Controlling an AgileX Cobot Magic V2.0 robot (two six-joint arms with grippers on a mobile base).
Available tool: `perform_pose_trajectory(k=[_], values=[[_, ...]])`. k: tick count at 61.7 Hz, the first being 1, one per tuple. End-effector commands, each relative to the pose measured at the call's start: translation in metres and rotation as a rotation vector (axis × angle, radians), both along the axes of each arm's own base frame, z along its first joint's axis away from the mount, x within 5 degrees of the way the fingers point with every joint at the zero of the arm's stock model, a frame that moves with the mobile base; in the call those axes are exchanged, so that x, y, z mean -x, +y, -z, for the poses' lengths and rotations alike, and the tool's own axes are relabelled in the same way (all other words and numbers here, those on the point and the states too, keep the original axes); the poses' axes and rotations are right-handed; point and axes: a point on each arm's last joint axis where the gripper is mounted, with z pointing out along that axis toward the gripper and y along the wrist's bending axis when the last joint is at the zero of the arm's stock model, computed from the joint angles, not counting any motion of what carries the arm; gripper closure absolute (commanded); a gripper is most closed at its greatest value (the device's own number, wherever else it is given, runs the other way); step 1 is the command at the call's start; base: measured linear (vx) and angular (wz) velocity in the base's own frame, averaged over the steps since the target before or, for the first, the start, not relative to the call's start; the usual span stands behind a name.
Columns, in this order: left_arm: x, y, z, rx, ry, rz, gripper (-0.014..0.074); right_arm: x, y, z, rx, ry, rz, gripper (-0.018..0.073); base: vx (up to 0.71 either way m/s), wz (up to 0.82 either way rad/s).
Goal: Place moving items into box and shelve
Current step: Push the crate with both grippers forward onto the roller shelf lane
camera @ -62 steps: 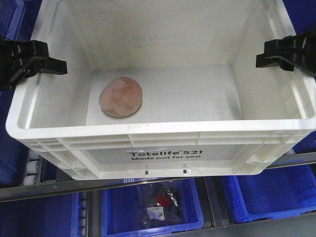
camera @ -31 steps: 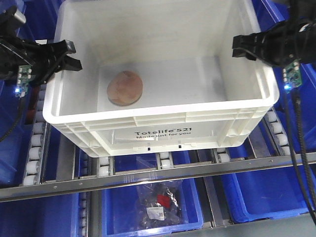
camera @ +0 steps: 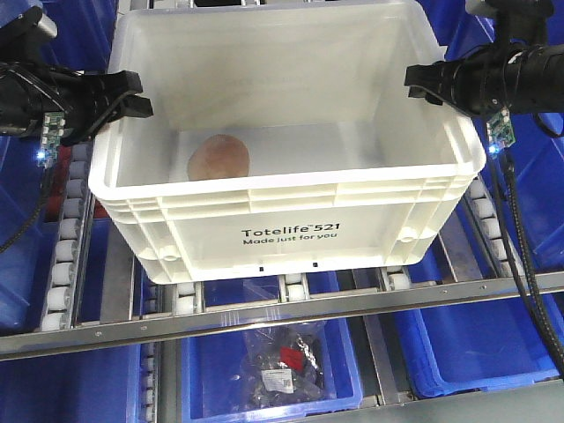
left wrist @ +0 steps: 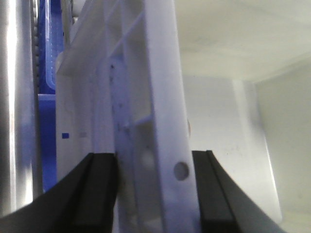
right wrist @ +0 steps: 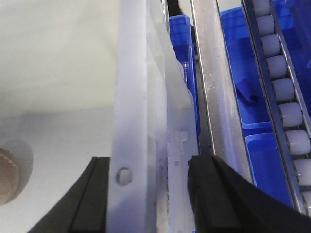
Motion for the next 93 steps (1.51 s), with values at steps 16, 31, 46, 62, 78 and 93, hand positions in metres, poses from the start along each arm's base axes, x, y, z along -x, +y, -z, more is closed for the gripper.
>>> perform_pose_trajectory(k=[16,31,46,62,78,93], values=[[-0.006,0.004,-0.028,-0.029,-0.191,-0.051,-0.0067,-0.001,-0.001,-0.034,-0.083,-0.147,0.062,-0.0127,0.00,0.00],[0.001,0.008,-0.043,-0.034,-0.261,-0.082,-0.0050,0.002,-0.001,-0.039,-0.066,-0.166,0.047,-0.0083,0.00,0.00],[0.015,0.008,-0.062,-0.022,-0.307,-0.064,-0.0012,0.003,-0.001,-0.038,-0.067,-0.156,0.043,0.0016,0.00,0.00],[0.016,0.008,-0.063,-0.021,-0.307,-0.063,0.0057,0.003,-0.001,-0.039,-0.068,-0.157,0.044,0.0109,0.00,0.00],[0.016,0.008,-0.062,-0.013,-0.301,-0.061,0.0094,0.003,-0.001,-0.039,-0.068,-0.157,0.044,0.0162,0.00,0.00],[0.044,-0.010,-0.064,0.007,-0.289,0.027,0.0094,0.003,-0.001,-0.039,-0.069,-0.156,0.044,0.0186,0.00,0.00]])
